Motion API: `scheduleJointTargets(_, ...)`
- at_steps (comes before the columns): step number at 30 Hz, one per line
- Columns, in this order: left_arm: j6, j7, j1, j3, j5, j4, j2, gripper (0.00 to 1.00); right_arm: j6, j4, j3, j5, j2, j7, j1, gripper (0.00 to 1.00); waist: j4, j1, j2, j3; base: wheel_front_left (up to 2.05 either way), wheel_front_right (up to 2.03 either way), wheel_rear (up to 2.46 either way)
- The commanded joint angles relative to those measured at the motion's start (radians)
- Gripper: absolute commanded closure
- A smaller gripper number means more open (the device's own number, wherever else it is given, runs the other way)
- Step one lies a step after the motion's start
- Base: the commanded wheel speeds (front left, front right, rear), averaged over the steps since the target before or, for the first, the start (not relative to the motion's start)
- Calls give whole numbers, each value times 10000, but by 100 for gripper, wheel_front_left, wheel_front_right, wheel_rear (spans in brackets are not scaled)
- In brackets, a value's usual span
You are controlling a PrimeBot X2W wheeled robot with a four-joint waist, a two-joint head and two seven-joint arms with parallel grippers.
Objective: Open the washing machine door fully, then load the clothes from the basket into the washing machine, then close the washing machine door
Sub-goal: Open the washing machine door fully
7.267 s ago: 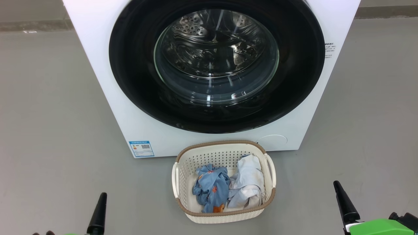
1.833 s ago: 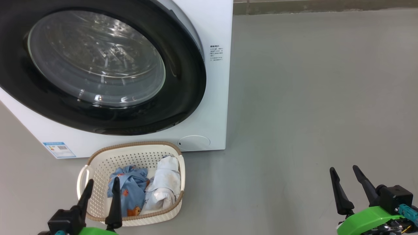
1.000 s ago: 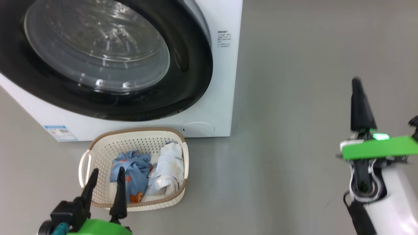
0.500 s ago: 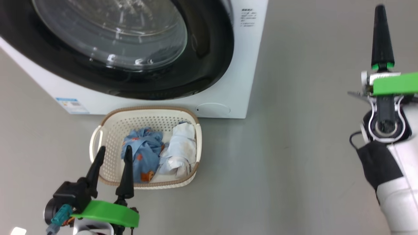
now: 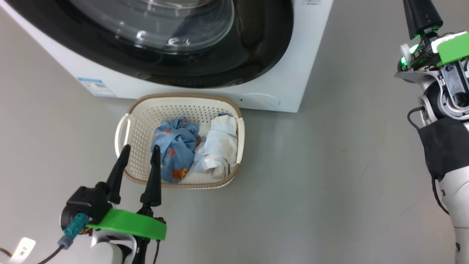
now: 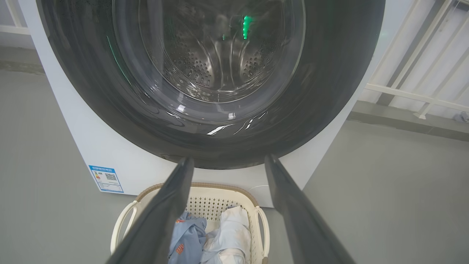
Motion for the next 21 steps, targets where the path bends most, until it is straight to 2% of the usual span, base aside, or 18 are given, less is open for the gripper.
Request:
scheduleJointTargets(1, 71, -65, -299, 235, -81, -306, 140, 0, 17, -147, 158, 167, 6, 446, -281, 100, 268, 0, -1, 306, 0, 0, 0)
scheduleJointTargets(9, 163, -65, -492, -4, -205, -395, 139, 0, 17, 441, -42, 783, -76, 2535, -900, 100, 511, 0, -1, 796, 0, 0, 0)
scheduleJointTargets(21, 280, -65, -941, -548, -448, -487, 139, 0, 17, 1442, -98, 484, -56, 4061, -2112, 100, 947, 0, -1, 1405, 0, 0, 0)
